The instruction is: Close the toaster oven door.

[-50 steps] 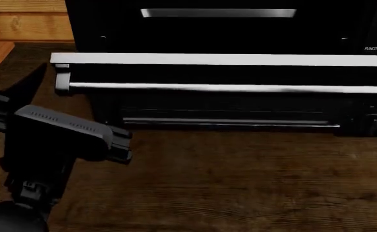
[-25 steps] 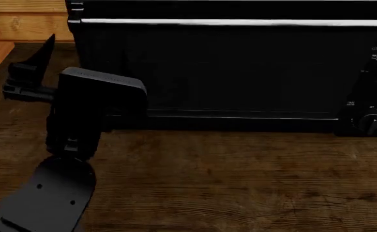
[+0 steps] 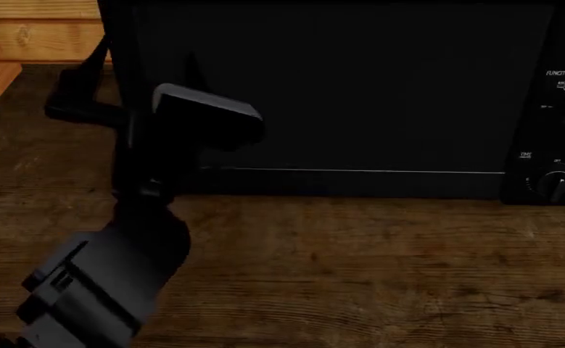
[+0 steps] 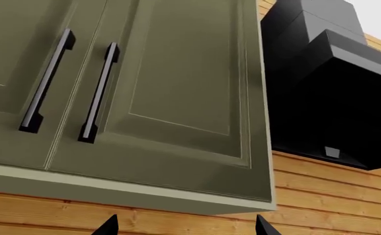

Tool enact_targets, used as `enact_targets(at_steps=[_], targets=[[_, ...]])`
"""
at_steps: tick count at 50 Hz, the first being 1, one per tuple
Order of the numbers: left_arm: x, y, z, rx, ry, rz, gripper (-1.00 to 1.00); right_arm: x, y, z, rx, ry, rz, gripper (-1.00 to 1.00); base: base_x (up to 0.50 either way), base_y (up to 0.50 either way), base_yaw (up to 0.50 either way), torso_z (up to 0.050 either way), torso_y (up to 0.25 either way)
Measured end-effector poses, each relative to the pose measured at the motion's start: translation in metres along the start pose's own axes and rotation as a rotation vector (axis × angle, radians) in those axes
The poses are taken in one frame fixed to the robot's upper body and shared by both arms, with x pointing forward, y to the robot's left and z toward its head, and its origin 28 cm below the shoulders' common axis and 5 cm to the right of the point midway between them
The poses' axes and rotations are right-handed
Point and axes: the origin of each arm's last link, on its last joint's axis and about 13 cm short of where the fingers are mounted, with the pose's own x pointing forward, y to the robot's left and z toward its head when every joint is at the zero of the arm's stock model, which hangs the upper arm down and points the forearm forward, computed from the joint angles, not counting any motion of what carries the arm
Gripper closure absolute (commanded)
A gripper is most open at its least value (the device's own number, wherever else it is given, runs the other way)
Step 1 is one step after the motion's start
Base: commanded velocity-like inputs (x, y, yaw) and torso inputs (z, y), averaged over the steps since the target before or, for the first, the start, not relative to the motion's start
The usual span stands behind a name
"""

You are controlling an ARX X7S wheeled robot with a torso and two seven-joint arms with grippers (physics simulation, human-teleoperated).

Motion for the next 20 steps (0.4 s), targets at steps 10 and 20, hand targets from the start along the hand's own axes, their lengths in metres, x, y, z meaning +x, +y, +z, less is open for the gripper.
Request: enact_targets(at_steps=[10,20], targets=[[0.0,-0.0102,-0.006,0.056,-0.039,0.025,-1.0,-0.0019,-0.0031,0.0,-0.006,0.004,-0.008,-1.0,0.02,0.0,-0.01,0.002,0.0],[-0.0002,-0.0056,-0.0099,0.086,-0.066,0.032,-1.0,-0.0024,-0.0033,-0.0004,-0.004,0.005,-0.011,-1.0,0.02,0.0,-0.01,0.001,0.0]])
